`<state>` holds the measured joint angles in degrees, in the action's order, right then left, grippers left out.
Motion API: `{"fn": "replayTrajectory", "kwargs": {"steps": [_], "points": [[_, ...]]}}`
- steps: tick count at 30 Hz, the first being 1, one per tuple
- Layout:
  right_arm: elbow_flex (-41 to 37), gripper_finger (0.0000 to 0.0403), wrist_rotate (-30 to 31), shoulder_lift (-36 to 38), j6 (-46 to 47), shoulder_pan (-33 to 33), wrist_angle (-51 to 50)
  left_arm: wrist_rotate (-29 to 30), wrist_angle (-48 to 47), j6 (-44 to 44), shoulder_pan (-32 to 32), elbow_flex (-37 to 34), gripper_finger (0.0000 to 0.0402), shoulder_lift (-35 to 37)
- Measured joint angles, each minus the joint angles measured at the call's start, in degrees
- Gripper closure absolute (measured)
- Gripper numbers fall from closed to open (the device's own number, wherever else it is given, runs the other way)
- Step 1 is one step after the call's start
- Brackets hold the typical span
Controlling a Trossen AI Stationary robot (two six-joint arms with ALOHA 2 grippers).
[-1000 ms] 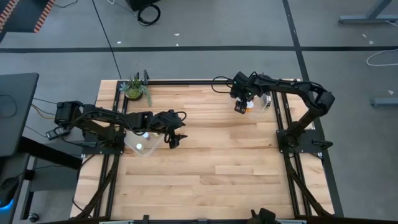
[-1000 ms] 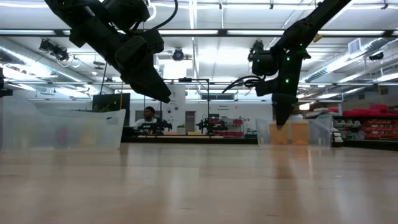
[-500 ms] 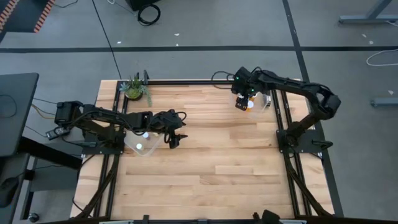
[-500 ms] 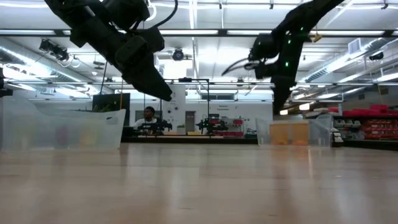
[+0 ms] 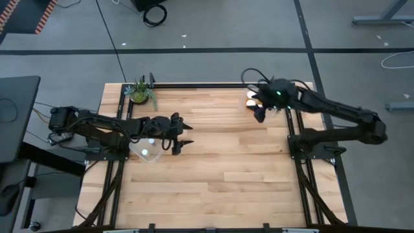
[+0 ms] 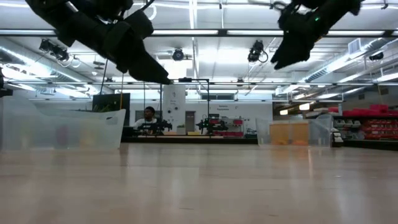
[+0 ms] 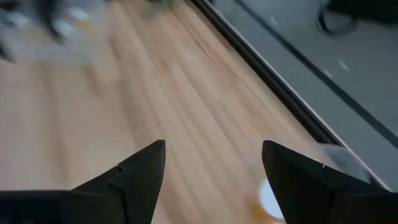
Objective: Pick and place medicine bottles into bin by pill shape (circle, oval)
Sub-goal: Return to Home Position
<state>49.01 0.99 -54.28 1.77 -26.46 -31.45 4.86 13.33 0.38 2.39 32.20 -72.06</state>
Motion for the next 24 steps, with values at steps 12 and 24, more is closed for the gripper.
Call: {"fn": "replayTrajectory", "kwargs": {"steps": [12, 24], "points": [[-12.9, 0.013, -0.2, 20.8, -1.0, 10.7, 10.8, 0.0, -0.8, 0.3, 0.0, 0.0, 0.0108, 1.8], [-28.8, 0.0131, -3.4, 31.3, 0.0, 13.5, 32.2, 0.0, -1.0, -0.3, -1.4, 0.0, 0.0108, 2.4]]}}
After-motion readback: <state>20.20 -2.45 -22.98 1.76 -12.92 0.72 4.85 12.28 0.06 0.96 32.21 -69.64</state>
